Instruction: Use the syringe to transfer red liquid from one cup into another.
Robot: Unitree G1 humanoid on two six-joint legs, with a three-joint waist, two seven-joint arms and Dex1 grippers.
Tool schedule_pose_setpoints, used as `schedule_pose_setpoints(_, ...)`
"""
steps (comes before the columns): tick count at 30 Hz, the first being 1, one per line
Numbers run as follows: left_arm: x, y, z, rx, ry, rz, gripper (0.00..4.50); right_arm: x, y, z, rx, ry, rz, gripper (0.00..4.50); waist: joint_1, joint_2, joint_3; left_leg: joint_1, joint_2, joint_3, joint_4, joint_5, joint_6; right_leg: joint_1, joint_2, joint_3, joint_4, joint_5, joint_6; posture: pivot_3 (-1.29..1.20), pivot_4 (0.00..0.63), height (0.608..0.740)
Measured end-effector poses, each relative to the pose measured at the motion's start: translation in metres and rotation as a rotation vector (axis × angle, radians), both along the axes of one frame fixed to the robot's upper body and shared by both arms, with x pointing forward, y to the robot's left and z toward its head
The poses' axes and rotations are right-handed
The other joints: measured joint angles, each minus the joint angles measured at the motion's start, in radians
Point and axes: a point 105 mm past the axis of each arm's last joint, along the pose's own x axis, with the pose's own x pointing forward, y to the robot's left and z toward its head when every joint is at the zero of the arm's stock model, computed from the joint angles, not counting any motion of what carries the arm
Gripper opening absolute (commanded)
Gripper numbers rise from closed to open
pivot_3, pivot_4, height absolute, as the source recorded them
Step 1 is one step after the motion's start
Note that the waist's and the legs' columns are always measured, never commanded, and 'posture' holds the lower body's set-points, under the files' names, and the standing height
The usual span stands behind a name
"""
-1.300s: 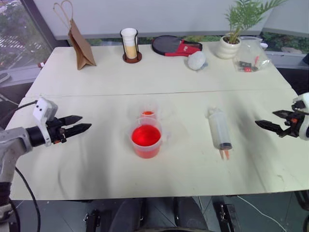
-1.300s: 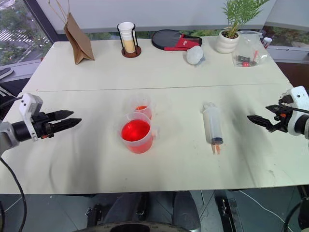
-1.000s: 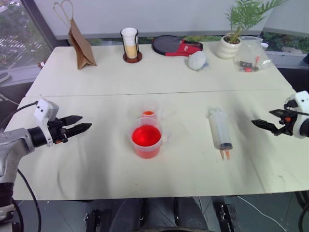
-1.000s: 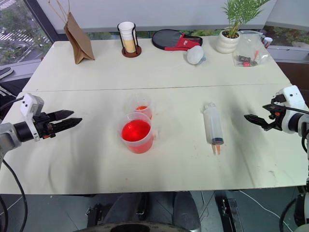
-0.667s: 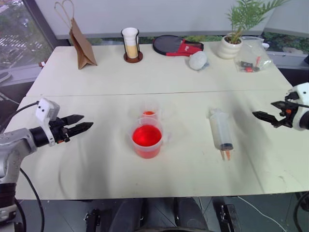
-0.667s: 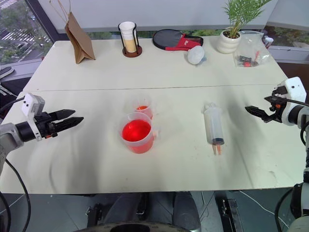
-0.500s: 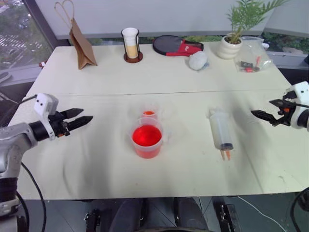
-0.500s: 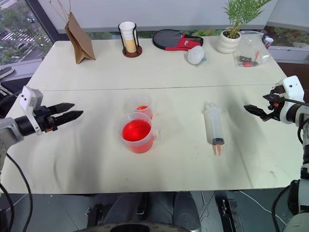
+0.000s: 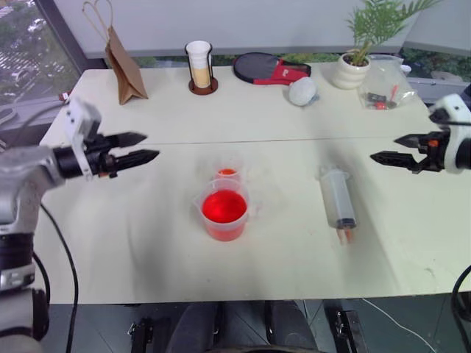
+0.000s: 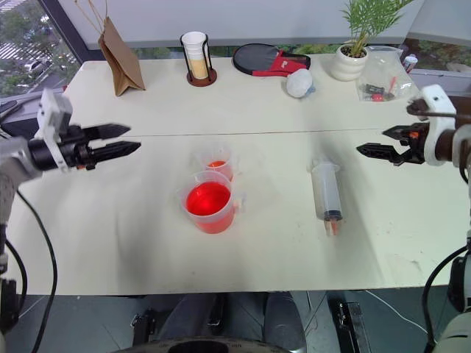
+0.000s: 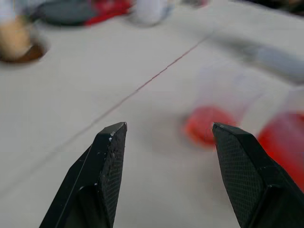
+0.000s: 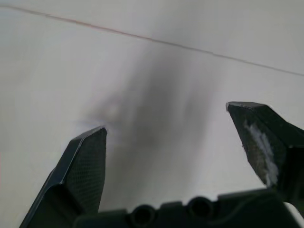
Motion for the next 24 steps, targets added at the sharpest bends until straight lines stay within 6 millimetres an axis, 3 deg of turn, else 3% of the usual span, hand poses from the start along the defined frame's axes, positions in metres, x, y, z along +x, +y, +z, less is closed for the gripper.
schedule_pose_setpoints(3,-0.016,-0.029,0.013,0.016,-0.009,-0.203,2.94,-0.008,0.022,0.0,0.041,0.154,0.06,4.42,-0.001,0.0,0.0,0.0,0.0,0.0,-0.001,0.0,0.0,0.0,0.0,0.0,-0.001,0.0,0.0,0.0,0.15,0.739)
schedule_pose_setpoints(9,-0.026,-0.048,-0.006,0.123,0.051,-0.364,2.94,-0.016,0.041,-0.031,0.09,0.424,0.03,4.42,-0.004,0.0,0.0,0.0,0.0,0.001,-0.001,0.0,0.0,-0.001,0.0,0.0,0.0,0.0,0.0,0.0,0.15,0.739)
schedule_pose_setpoints(13,-0.031,-0.059,-0.001,0.181,-0.011,-0.418,2.94,-0.01,0.056,-0.056,0.131,0.527,-0.036,4.42,-0.001,0.0,0.0,0.0,0.0,0.001,-0.001,0.0,0.0,-0.002,0.0,0.0,0.0,0.0,0.0,0.0,0.15,0.739)
schedule_pose_setpoints(19,-0.034,-0.075,0.003,0.16,-0.064,-0.44,2.94,0.0,0.063,-0.082,0.1,0.572,-0.114,4.42,0.003,-0.001,0.0,-0.001,-0.001,0.0,0.0,0.001,-0.001,-0.001,0.0,0.0,0.0,0.0,0.0,0.0,0.15,0.739)
schedule_pose_setpoints(22,-0.034,-0.077,0.0,0.153,-0.065,-0.43,2.94,0.005,0.062,-0.085,0.066,0.553,-0.141,3.53,0.0,-0.001,0.0,-0.001,-0.001,0.0,0.0,0.003,-0.005,-0.001,0.0,0.0,0.0,0.0,0.0,0.0,0.15,0.739)
schedule_pose_setpoints(24,-0.034,-0.077,-0.001,0.152,-0.065,-0.426,2.94,0.008,0.06,-0.087,0.034,0.538,-0.161,2.47,-0.001,-0.001,0.0,-0.001,0.0,0.0,0.0,0.003,-0.005,-0.001,0.0,0.0,0.0,0.0,0.0,0.0,0.15,0.739)
